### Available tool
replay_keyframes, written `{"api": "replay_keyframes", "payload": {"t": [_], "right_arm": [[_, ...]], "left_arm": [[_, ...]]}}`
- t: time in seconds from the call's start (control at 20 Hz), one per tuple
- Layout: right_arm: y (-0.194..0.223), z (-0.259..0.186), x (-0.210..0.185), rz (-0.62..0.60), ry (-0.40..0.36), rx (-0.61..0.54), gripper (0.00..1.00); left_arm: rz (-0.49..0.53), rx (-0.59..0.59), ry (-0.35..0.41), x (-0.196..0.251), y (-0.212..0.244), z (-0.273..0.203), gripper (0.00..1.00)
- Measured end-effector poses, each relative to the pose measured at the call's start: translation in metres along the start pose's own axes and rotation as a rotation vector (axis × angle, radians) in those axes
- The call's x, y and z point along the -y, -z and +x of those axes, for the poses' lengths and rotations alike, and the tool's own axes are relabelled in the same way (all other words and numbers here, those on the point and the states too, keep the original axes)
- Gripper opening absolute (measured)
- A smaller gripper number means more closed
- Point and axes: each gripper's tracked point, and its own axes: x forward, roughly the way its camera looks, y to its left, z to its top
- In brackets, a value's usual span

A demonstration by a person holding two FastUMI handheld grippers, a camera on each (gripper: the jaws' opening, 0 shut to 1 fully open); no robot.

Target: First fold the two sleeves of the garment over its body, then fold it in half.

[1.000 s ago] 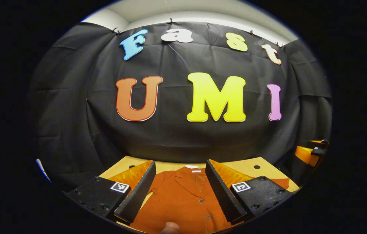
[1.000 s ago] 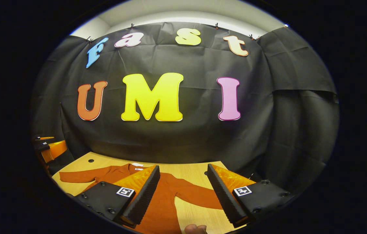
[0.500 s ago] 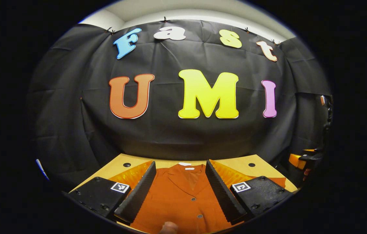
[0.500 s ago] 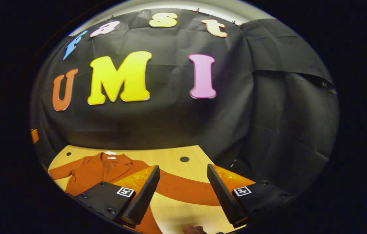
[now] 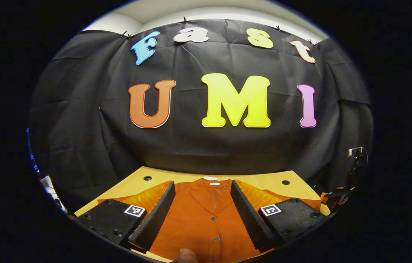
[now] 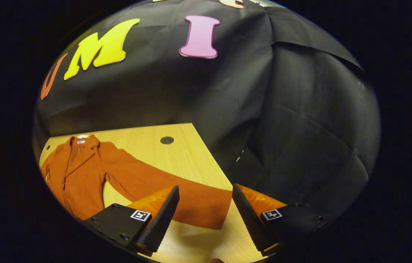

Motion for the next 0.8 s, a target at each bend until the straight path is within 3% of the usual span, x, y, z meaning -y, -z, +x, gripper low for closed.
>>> {"api": "replay_keyframes", "payload": {"t": [0.4,0.8], "right_arm": [[0.056,0.054,0.032,0.075,0.086,-0.293,0.94],[0.096,0.062,0.024,0.279,0.102,-0.635,0.94]], "left_arm": [[0.049,0.043,0.002,0.009,-0.009,-0.014,0.98],[0.061,0.054,0.041,0.008,-0.006,-0.013,0.99]]}}
